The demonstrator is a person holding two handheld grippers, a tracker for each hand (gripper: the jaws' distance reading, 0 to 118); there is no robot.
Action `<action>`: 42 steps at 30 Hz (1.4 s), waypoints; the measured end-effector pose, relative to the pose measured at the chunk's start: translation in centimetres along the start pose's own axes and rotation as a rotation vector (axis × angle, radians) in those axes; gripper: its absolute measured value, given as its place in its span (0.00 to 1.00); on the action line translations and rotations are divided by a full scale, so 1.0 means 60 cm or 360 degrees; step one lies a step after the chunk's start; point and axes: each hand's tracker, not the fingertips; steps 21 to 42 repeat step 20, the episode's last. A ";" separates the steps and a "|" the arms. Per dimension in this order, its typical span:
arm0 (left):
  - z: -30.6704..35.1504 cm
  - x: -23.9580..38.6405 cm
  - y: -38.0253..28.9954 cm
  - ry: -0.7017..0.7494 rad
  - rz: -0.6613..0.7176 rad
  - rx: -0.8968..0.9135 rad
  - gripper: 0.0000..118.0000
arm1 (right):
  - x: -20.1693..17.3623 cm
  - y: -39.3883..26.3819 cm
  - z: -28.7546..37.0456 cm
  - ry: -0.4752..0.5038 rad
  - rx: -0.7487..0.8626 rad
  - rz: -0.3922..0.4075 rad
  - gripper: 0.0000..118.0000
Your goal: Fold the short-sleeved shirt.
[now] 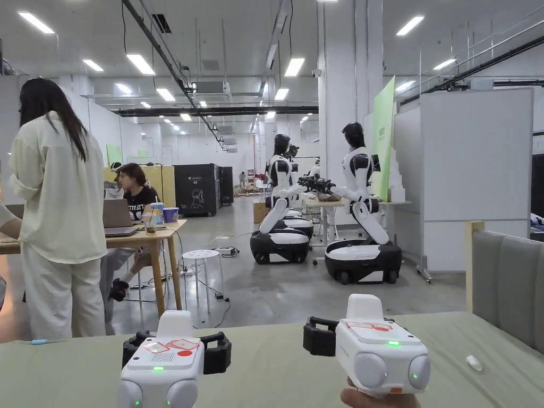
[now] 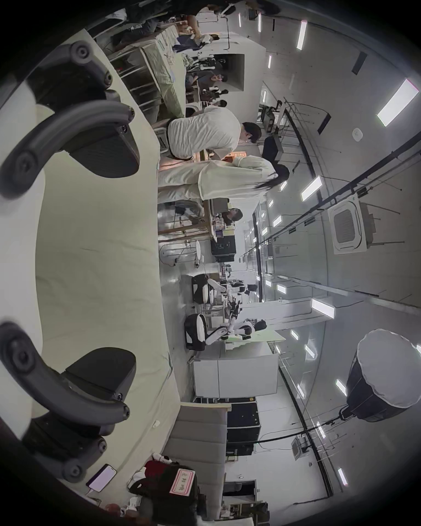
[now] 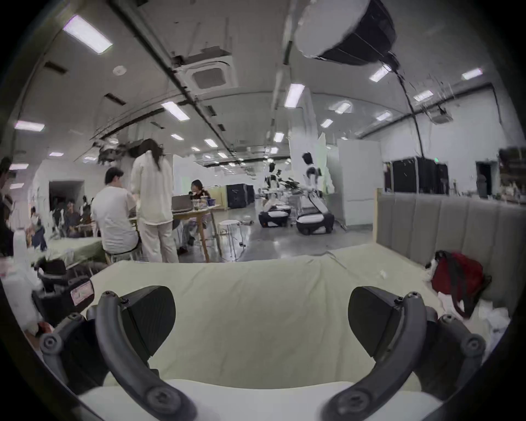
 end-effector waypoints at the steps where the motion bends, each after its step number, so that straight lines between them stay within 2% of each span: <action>1: 0.000 -0.001 0.000 0.0003 0.0001 -0.0003 1.00 | 0.000 0.002 -0.003 -0.0025 -0.0041 -0.0009 1.00; 4: 0.002 -0.001 0.002 0.0014 -0.0004 0.0011 1.00 | -0.012 0.006 0.015 -0.0099 -0.0074 0.0029 1.00; 9: 0.001 -0.001 0.001 0.0001 0.0020 0.0008 1.00 | -0.029 -0.013 0.029 -0.0143 0.0018 0.0321 1.00; 20: -0.013 0.002 -0.009 -0.0020 -0.0008 0.0014 1.00 | -0.037 -0.014 0.016 -0.0055 0.0008 0.0318 1.00; 42: -0.013 0.002 -0.009 -0.0020 -0.0008 0.0014 1.00 | -0.037 -0.014 0.016 -0.0055 0.0008 0.0318 1.00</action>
